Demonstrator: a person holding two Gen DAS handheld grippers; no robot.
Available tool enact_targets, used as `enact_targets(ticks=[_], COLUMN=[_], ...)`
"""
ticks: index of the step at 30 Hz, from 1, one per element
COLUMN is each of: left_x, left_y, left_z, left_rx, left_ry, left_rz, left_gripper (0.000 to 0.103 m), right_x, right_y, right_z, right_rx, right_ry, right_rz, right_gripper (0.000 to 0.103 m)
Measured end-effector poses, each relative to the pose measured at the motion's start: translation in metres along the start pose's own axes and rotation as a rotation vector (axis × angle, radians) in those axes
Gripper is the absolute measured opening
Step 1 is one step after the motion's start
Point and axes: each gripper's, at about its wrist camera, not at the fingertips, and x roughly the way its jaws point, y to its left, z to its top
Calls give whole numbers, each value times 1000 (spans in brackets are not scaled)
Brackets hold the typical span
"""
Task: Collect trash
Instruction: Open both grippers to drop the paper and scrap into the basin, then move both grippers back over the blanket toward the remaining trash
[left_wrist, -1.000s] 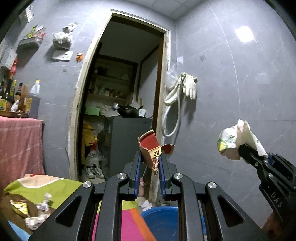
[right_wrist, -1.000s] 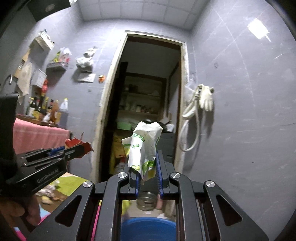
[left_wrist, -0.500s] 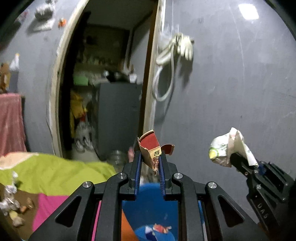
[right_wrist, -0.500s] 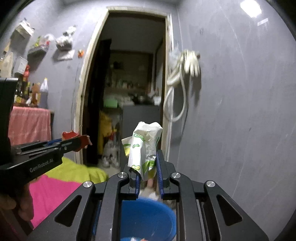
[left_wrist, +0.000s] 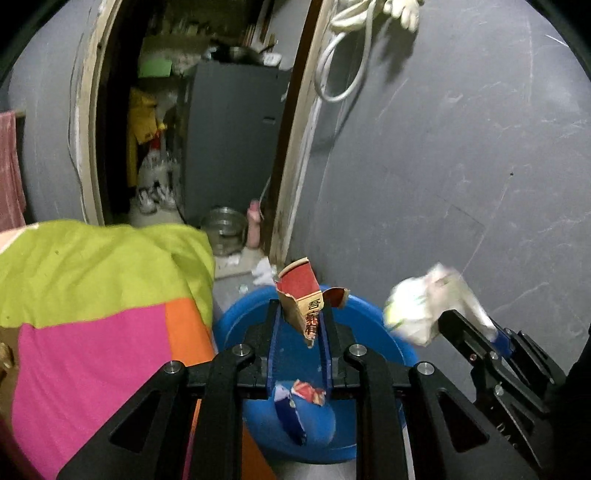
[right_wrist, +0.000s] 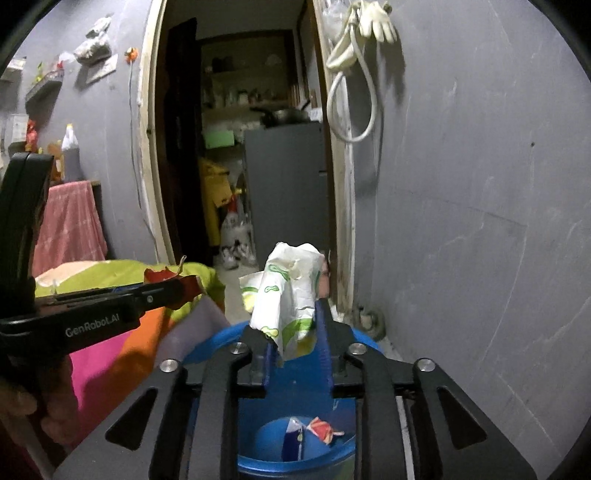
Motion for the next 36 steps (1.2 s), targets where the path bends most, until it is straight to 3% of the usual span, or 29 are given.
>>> enact_targets(ticks=[8, 14, 18, 21, 22, 23, 24, 25, 28, 33, 36], left_x=[8, -17, -53, -84, -93, -104, -116, -126, -156, -210, -237], left_y=[11, 10, 12, 16, 18, 21, 25, 28, 37, 56, 65], left_z=[0, 7, 15, 22, 25, 27, 29, 31, 34, 22, 12], left_rx=[-48, -56, -60, -61, -64, -68, -73, -75, -60, -85, -93], left_ry=[62, 16, -97, -172, -193, -218, -247, -269, -315, -402, -436], left_rz=[-29, -51, -47, -22, -16, -10, 0, 8, 39, 95, 136], left_gripper=[28, 32, 49, 58, 67, 79, 83, 88, 94, 100, 101], right_x=[8, -9, -28, -48, -55, -62, -68, -75, -91, -115, -128], right_y=[-5, -3, 1, 8, 10, 12, 15, 18, 31, 57, 74], right_z=[0, 10, 22, 35, 40, 44, 48, 52, 65, 77, 80], right_rx=[21, 20, 12, -7, -7, -6, -6, -9, -22, -31, -33], right_ry=[33, -9, -70, -125, -141, -164, -186, -208, -249, -313, -346], right_rz=[5, -14, -17, -30, -32, -32, -30, -26, -4, 42, 79], right_gripper=[29, 30, 51, 53, 55, 65, 77, 79, 82, 103, 103])
